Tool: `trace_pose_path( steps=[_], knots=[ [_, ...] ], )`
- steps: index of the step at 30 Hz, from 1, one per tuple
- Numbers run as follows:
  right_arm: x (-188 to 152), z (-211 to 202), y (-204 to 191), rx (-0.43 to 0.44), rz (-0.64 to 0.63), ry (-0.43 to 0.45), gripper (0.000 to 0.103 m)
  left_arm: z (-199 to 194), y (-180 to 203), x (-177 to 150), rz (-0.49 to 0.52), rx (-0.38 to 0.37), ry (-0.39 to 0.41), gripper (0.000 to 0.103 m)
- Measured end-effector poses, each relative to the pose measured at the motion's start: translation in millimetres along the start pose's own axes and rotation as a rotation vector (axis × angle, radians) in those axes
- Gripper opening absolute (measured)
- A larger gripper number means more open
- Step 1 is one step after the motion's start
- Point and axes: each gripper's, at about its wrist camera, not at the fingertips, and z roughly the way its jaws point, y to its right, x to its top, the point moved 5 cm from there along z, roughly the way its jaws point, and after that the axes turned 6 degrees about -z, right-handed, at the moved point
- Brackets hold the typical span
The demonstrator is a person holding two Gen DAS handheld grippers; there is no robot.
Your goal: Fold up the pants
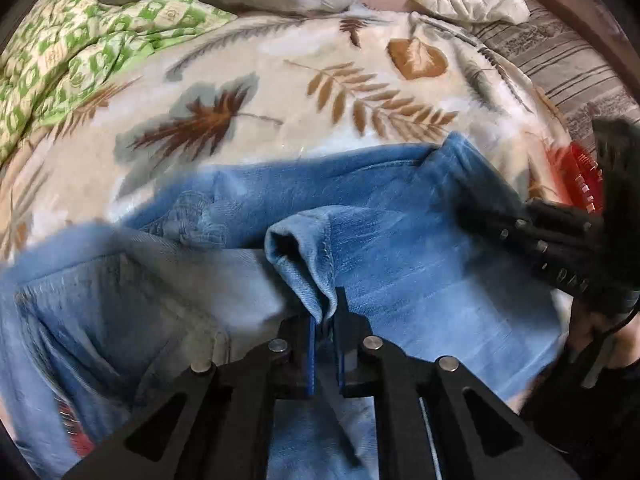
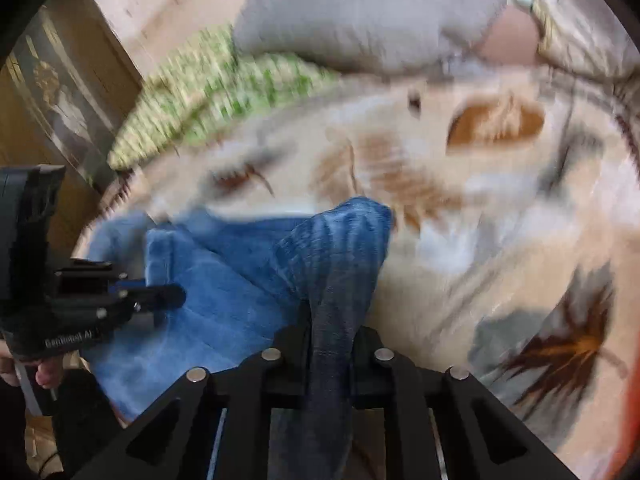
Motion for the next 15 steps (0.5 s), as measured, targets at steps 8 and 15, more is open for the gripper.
trace_pose_path(
  steps=[8, 15],
  knots=[
    [2, -19, 8, -0.030, 0.011, 0.006, 0.067, -30, -5, -1, -0.018, 0.003, 0.042, 0.069],
    [-24, -91, -29, -0.048, -0.176, 0.070, 0.068, -58, -10, 27, -0.077, -0.039, 0.083, 0.086]
  ],
)
